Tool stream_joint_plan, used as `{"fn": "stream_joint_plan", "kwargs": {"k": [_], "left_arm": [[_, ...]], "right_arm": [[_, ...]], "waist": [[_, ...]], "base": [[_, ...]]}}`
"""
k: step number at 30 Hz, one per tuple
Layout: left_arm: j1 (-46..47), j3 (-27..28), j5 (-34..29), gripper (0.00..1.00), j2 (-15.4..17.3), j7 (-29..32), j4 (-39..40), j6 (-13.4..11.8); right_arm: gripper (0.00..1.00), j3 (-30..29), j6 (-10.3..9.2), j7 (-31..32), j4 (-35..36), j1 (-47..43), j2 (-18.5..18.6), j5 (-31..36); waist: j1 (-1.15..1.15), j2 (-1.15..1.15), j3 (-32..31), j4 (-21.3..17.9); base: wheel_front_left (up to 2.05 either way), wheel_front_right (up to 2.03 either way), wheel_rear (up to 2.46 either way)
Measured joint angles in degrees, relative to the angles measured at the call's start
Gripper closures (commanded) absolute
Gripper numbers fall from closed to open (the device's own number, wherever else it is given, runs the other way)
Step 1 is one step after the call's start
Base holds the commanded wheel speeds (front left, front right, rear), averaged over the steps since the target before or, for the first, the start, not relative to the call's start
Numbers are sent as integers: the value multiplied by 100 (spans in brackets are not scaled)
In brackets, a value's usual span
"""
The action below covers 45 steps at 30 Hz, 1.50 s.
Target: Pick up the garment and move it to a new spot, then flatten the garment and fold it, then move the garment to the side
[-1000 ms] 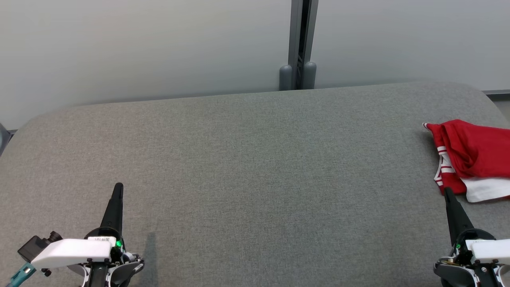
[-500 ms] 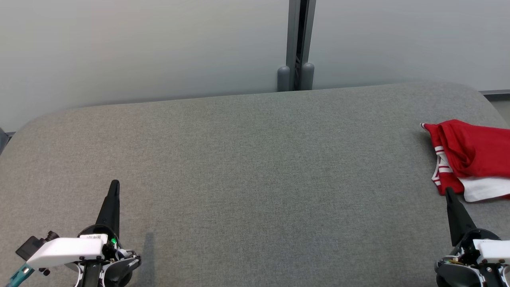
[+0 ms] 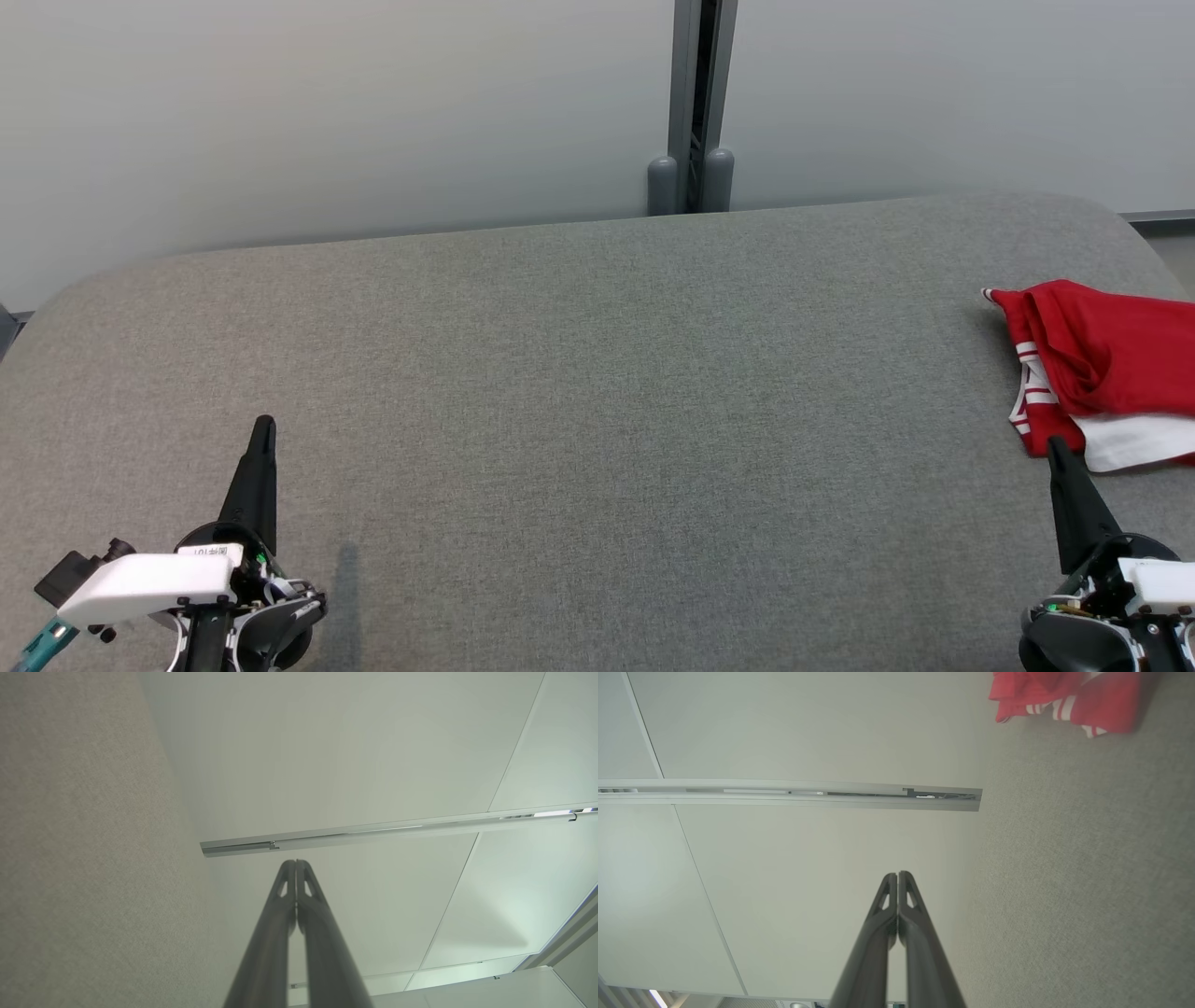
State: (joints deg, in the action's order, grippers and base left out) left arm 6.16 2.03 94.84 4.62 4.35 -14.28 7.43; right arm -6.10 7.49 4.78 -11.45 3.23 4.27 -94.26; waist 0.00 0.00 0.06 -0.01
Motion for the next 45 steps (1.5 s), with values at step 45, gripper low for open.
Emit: {"fn": "stream_joint_plan", "kwargs": {"k": [45], "left_arm": [[2, 76, -58, 100, -46, 66, -3, 0]], "right_arm": [[100, -46, 0, 51, -1, 3, -24, 46]], "waist": [[0, 0, 0, 0]], "base": [[0, 0, 0]]}}
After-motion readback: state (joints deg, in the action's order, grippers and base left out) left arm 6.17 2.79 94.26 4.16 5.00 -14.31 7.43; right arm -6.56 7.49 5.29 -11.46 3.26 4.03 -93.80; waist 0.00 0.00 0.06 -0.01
